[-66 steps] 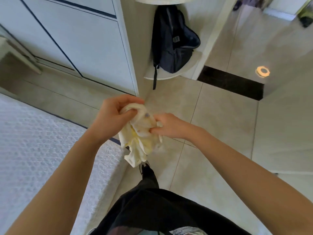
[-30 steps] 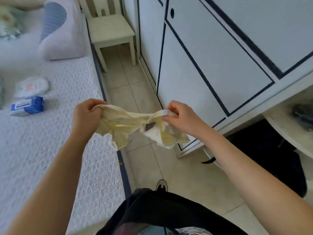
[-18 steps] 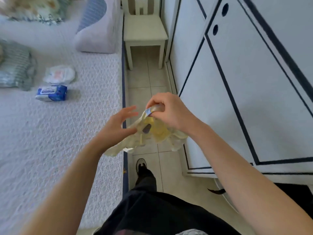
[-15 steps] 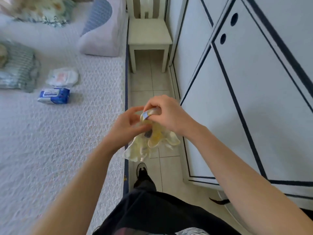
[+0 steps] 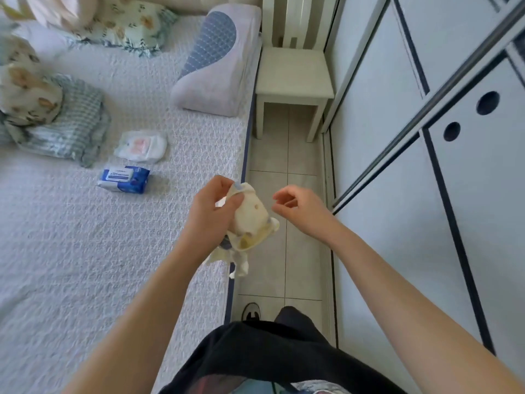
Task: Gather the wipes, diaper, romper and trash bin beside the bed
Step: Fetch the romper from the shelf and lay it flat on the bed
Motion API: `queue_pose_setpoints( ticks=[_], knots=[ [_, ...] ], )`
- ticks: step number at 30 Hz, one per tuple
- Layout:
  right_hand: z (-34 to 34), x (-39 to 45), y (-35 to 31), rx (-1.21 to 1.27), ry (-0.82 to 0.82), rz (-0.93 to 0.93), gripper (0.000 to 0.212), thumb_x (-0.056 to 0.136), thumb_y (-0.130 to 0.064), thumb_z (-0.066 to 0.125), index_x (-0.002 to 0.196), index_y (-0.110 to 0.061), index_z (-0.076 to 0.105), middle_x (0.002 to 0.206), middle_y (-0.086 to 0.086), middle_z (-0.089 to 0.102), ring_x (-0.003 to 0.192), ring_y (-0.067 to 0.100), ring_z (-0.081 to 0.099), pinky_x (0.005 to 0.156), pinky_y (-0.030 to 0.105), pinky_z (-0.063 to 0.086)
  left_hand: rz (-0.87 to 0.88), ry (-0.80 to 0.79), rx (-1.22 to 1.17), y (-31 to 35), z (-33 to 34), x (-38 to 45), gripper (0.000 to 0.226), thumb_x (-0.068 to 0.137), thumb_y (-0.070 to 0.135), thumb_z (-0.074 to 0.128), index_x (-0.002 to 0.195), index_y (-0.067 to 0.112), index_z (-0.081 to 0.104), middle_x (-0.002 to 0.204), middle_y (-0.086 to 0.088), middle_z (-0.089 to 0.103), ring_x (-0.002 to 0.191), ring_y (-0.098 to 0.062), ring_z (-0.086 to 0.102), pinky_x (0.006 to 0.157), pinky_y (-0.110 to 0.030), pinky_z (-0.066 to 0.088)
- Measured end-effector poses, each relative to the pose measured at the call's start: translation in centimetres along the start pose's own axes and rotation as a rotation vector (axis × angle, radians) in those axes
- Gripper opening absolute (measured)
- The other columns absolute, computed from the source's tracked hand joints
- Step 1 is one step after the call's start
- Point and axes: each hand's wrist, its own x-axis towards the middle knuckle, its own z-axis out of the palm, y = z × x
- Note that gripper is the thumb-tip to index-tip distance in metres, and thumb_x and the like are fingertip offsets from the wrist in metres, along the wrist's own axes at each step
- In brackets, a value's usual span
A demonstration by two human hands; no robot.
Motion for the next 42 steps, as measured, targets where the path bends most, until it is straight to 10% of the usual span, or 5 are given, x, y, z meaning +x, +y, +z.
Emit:
queue_pose_setpoints(
  ticks=[13, 16, 28, 36, 42],
  knots=[
    [-3.9, 17.2, 0.6, -0.051, -0.527, 0.028, 0.072, 0.075, -0.077, 0.043, 0.107, -0.016, 0.063, 0.121, 0.014, 0.062, 0.111, 0.021, 0.059, 0.096, 0.036, 0.045, -0.090, 0.345, -0.031, 3.8, 1.5, 11.2, 0.006, 0.094, 0.025, 0.057, 0.092, 0.022, 0.053, 0.078, 0.010, 0.069, 0.051, 0.000, 0.059, 0.038, -0.020, 0.047],
    [-4.7, 20.4, -0.8, 0.037, -0.668, 0.013, 0.043, 0.078, -0.071, 0.052, 0.104, -0.038, 0.060, 0.112, -0.018, 0.065, 0.102, -0.011, 0.057, 0.087, 0.020, 0.044, -0.103, 0.441, -0.117, 4.1, 1.0, 12.7, 0.005, 0.094, 0.023, 0.058, 0.093, 0.020, 0.055, 0.075, 0.012, 0.071, 0.052, 0.001, 0.060, 0.040, -0.019, 0.047],
    [-1.1, 26.8, -10.9, 0.141, -0.709, -0.393, 0.024, 0.094, -0.014, 0.050, 0.109, -0.025, 0.065, 0.103, 0.005, 0.071, 0.091, 0.025, 0.068, 0.076, 0.036, 0.056, -0.290, 0.827, -0.125, -1.7, -4.8, 11.2, 0.006, 0.090, 0.018, 0.061, 0.086, 0.018, 0.057, 0.079, -0.003, 0.059, 0.075, -0.020, 0.055, 0.066, -0.044, 0.049],
    [5.5, 26.4, -16.8, -0.132, -0.938, -0.621, 0.032, 0.099, -0.010, 0.048, 0.126, -0.020, 0.059, 0.118, -0.003, 0.065, 0.106, 0.009, 0.060, 0.090, 0.022, 0.046, -0.550, 0.682, 0.183, -6.5, -9.6, 9.5, 0.045, 0.086, 0.023, 0.067, 0.124, 0.031, 0.046, 0.127, 0.013, 0.055, 0.097, -0.009, 0.060, 0.066, -0.019, 0.041],
    [9.8, 25.6, -19.1, -0.362, -1.094, -0.773, 0.029, 0.099, -0.011, 0.047, 0.122, -0.017, 0.063, 0.119, 0.001, 0.066, 0.109, 0.013, 0.059, 0.092, 0.026, 0.045, -0.079, 0.515, 0.142, -4.0, -13.7, 9.2, 0.088, 0.079, 0.024, 0.076, 0.147, 0.041, 0.024, 0.144, 0.016, 0.046, 0.136, 0.002, 0.036, 0.103, -0.024, 0.035]
  ],
)
